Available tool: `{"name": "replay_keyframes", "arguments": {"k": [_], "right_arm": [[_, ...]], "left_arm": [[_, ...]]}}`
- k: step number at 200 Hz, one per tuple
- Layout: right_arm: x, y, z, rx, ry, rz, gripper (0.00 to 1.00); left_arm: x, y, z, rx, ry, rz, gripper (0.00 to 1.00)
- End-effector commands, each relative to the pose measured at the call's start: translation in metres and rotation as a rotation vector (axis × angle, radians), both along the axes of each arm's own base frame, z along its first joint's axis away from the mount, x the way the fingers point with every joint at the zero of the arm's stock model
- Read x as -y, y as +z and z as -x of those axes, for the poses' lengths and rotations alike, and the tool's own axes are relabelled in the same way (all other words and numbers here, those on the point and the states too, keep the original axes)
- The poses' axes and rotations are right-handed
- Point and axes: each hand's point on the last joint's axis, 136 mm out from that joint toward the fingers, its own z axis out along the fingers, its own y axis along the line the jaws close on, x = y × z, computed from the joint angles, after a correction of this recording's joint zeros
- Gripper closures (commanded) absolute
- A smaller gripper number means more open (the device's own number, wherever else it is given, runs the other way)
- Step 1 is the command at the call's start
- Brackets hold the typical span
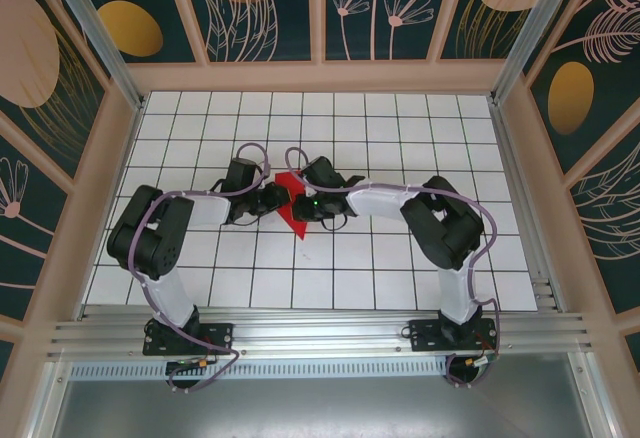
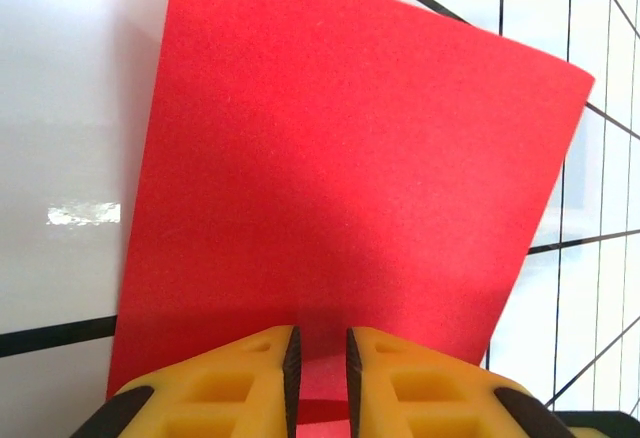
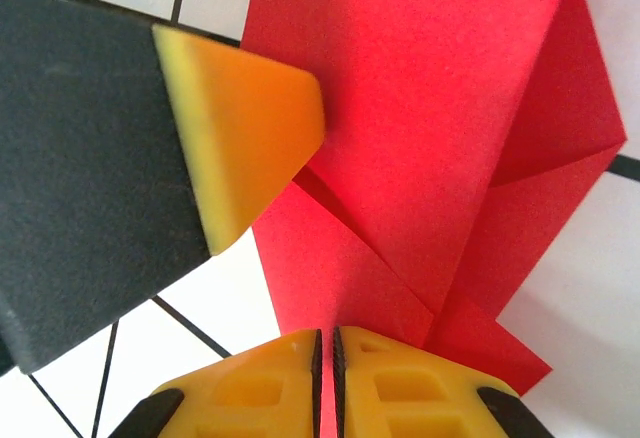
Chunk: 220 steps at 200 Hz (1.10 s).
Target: Fold a paper plane with a square sheet of paper (pick it up from the middle)
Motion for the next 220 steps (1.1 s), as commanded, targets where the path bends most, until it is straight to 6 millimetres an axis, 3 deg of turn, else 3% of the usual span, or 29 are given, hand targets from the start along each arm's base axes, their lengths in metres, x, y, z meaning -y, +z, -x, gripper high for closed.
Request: {"name": "replay_keyframes", "arguments": {"k": [1,66,89,163,220], "right_arm": [[0.006,-0.006,-0.010,0.009,-0.050,-0.003,0.86],[0.020,-0.023,-0.010,-0.030,-0.093,0.009,0.86],[0.024,-0.022,-0.010,-0.036,-0.109,-0.005,0.86],[0.034,-0.026,-0.007,-0.066,-0.148,-0.047,0.86],[0.036,-0.028,-0.004,-0.078,-0.146,-0.071,0.86]], "left_arm": [[-0.003,0.025,-0.010,0.057,0.046,-0.009,0.75],[-0.030,0.038,-0.002,0.088,0.182,-0.053,0.58],[-0.027,0.033,0.006,0.059,0.170,-0.031,0.53],[-0.014,0.012,0.026,-0.048,0.107,0.038,0.52],[-0.001,0.007,0.024,-0.078,0.089,0.085,0.55]]}}
